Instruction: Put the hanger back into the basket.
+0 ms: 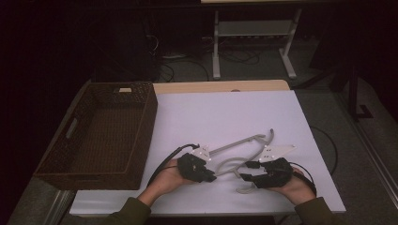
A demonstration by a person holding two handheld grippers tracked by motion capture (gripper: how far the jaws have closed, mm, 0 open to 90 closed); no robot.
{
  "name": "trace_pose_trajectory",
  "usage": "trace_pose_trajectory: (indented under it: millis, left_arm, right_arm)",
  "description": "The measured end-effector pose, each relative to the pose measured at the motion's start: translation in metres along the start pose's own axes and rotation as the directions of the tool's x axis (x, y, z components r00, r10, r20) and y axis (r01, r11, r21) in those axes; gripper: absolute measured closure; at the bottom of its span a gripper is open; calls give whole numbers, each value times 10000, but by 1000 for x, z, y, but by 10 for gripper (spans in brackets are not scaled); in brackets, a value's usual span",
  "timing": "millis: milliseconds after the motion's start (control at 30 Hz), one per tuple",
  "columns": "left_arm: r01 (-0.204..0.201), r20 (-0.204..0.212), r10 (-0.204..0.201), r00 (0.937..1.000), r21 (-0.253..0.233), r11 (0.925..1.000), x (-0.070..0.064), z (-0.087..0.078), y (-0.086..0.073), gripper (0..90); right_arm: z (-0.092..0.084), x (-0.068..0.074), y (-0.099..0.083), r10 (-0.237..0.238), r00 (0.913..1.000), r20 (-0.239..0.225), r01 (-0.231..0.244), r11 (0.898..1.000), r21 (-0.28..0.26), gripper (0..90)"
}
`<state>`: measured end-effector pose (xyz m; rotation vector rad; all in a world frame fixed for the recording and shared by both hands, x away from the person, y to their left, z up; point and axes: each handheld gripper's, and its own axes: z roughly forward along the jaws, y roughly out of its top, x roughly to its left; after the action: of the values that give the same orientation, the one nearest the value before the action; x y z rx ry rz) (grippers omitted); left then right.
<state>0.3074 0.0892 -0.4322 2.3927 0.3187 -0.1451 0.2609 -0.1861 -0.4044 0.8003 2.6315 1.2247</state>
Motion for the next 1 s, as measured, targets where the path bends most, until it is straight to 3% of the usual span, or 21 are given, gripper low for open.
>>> trace_pose_trajectory:
  millis: [100, 267, 500, 833, 1000]
  left_arm:
    - [151, -56, -151, 9999, -114, 9998, 1, -2, 0, 821]
    - [268, -224, -272, 9994, -189, 9995, 2, -7, -1, 822]
    - [459, -436, -474, 9979, -353, 9983, 5, -16, -2, 823]
    - [1046, -574, -1102, 9923, -927, 9902, 12, -42, -1, 823]
    - [1567, -648, -1666, 9839, -1363, 9782, 14, -55, 3, 823]
  right_arm:
    - [-7, -1, 2, 98, 9991, 404, -68, 9973, -732, 379]
    - [-19, -4, 3, 455, 9959, 787, -333, 9882, -1495, 262]
    - [-35, -15, 0, 901, 9870, 1334, -576, 9715, -2300, 219]
    - [-46, -23, -10, 1445, 9737, 1764, -952, 9605, -2615, 138]
    - [-43, -25, -16, 1615, 9674, 1951, -1069, 9587, -2636, 67]
